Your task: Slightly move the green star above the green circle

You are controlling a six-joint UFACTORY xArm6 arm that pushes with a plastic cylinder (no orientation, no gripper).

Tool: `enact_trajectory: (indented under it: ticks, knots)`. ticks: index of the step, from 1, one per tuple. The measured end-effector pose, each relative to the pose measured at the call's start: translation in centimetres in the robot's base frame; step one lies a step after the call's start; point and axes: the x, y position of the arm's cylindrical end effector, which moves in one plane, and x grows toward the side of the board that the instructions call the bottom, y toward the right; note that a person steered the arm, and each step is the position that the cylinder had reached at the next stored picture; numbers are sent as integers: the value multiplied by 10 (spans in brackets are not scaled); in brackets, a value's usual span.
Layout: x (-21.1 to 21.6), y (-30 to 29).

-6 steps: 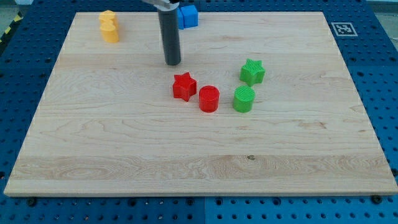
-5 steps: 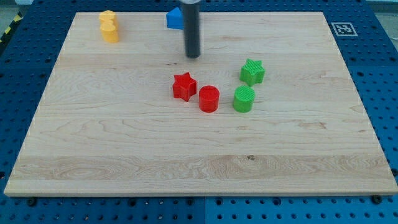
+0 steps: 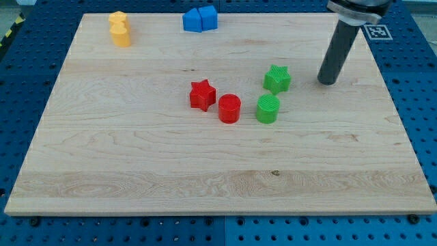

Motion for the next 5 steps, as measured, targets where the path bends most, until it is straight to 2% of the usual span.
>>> enact_trajectory:
  ticks: [2, 5]
  knots:
    - [18, -51]
    - [28, -45]
